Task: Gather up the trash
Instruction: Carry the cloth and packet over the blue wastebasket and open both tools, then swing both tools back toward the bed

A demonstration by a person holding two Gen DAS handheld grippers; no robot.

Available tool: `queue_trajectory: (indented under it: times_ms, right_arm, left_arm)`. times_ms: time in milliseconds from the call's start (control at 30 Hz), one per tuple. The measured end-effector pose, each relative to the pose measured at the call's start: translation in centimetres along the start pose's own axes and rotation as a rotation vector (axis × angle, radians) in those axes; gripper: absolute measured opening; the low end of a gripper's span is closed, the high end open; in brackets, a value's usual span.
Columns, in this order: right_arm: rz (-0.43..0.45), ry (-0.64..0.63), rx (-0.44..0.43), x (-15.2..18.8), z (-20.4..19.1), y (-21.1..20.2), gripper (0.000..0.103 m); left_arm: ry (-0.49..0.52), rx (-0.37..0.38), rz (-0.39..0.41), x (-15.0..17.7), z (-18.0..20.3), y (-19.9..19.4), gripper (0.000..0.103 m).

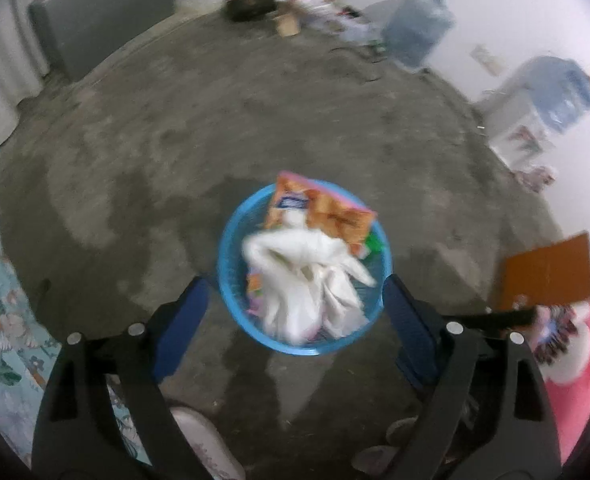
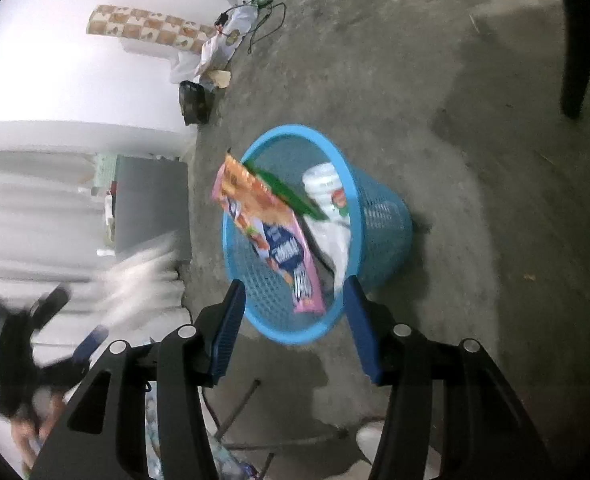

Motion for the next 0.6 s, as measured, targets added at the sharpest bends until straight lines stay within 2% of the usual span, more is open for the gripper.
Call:
queue_trajectory:
  times_ms: [100,267,433,567,600]
  right_arm:
    - [-0.008,-0.061,0.014,1.1,-1.0,-0.9,0.05]
    - [0.0,-0.18,0.046,2.5,-3.8,-2.5,0.05]
    - [0.055,-0.35,0.053,5.1,-9.3,-5.4,0.05]
    - [0.127,-0.541,0.062,9.0,-15.3,-8.9,0.061]
    - [0.143,-0.581,0.069,10.0,-16.3,-9.8,0.063]
  left_arm:
    - [-0.056,0.022,0.015,0.6,-0.9,-1.2,0.084]
    - [-0.013,0.007,0.102,1.6,-1.3,-6.7,0.084]
    - [0.048,0.025,0.223,3.8,-1.9,-15.9,0.084]
    - [0.092,0.012,0.325,7.0,-2.8,-22.8,0.084]
    - [0.105,-0.013,0.356,8.3,-3.1,-24.8,0.084]
Point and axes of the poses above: each gripper's, at about its wrist camera, not at the fingertips, and y roughly the way its jaws point, z to its right, x to its underside, the point moved 2 cm from there along y, roughly the way its jaws point, and after that the axes turned 10 degrees about y, right-handed, at the moved point
